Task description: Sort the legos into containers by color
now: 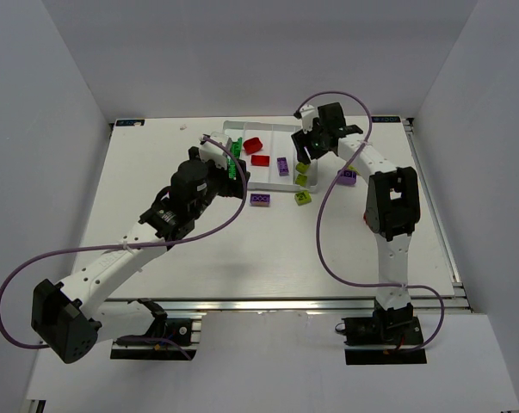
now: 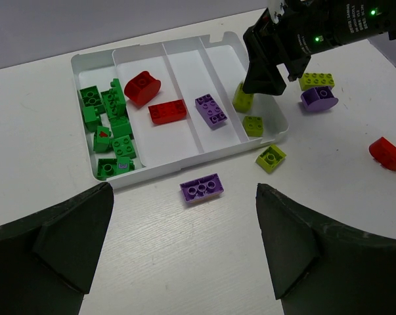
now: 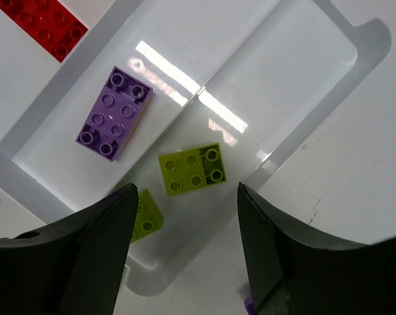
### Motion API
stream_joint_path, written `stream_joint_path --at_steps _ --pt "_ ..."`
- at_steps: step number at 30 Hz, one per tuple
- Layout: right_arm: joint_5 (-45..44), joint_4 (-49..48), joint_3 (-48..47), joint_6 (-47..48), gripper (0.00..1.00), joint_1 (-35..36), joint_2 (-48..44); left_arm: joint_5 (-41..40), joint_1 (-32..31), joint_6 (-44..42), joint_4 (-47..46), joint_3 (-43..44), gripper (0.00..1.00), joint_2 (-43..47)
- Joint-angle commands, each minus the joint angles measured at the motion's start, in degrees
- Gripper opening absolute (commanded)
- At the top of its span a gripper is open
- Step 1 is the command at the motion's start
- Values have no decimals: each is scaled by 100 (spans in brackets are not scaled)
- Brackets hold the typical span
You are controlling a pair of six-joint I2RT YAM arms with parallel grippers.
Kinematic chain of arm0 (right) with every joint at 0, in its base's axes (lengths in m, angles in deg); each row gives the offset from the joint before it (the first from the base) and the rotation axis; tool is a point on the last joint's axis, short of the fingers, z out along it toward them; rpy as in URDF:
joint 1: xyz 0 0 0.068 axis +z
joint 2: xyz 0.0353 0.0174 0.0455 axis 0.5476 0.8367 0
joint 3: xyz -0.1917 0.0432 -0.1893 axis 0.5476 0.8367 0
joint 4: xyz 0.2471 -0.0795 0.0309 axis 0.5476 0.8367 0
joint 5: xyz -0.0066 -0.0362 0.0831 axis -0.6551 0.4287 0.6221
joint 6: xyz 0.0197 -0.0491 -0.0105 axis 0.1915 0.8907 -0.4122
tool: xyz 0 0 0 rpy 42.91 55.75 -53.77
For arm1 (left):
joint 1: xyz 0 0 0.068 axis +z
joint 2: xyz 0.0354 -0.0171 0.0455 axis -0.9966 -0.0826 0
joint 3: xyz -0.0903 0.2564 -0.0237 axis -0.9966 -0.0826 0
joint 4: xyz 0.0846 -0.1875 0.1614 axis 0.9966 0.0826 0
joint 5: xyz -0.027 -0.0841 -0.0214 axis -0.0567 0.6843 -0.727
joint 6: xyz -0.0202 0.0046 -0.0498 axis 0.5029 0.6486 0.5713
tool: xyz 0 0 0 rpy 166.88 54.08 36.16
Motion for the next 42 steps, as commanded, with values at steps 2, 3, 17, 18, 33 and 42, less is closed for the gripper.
stream_joint_path --at_steps 2,3,17,18,33,42 --pt "-90 -219 142 -51 68 -36 -180 -43 27 -28 -40 -22 98 84" --pt "-98 -228 159 -34 68 -53 -215 -43 27 -28 -41 -22 98 84" --pt "-56 -1214 1672 290 87 -949 -1526 9 27 -20 -58 -30 98 155" --pt "50 -1064 1593 414 83 -1098 -1473 10 27 -20 -58 -30 98 155" --pt "-55 96 1645 4009 71 -1671 -1042 53 36 -37 -41 -22 98 23" --pt "-336 756 643 4159 71 -1671 -163 62 27 -37 -41 -22 98 -39"
